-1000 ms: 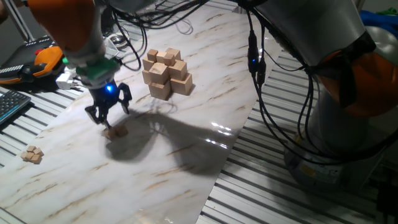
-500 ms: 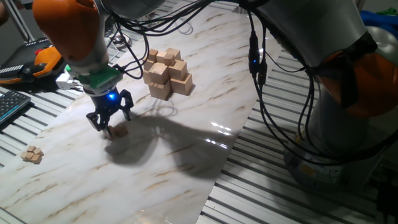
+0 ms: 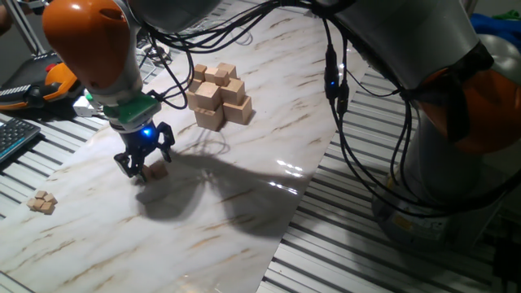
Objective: Stack the blocks into a cross shape
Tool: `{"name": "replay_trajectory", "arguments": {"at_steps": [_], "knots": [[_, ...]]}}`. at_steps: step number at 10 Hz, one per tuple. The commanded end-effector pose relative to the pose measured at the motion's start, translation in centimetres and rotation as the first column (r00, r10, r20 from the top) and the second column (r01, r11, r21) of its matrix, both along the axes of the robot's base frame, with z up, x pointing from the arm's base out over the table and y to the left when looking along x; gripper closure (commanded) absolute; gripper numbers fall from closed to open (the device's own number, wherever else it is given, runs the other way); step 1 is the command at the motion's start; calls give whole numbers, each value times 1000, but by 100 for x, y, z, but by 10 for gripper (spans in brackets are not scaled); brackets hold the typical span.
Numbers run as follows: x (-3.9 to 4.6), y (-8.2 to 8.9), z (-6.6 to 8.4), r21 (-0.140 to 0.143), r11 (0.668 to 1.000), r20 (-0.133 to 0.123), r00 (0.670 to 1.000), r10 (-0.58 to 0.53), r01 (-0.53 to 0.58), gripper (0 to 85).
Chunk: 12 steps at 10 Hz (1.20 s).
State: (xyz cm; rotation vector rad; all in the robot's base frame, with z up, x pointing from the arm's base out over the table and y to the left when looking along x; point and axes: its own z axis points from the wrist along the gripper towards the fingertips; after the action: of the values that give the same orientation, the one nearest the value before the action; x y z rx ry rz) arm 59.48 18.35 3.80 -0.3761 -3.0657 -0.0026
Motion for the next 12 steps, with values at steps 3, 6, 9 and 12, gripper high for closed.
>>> {"name": "replay_trajectory", "arguments": {"at_steps": [3, 6, 9, 12], "knots": [[-20, 4, -3, -4, 1000, 1, 1000, -1, 1, 170], [-12, -22, -25, -16, 1000, 5, 1000, 9, -9, 170], [34, -127, -96, -3, 1000, 14, 999, 29, -28, 170], [40, -138, -108, -5, 999, 7, 999, 36, -36, 340]]}}
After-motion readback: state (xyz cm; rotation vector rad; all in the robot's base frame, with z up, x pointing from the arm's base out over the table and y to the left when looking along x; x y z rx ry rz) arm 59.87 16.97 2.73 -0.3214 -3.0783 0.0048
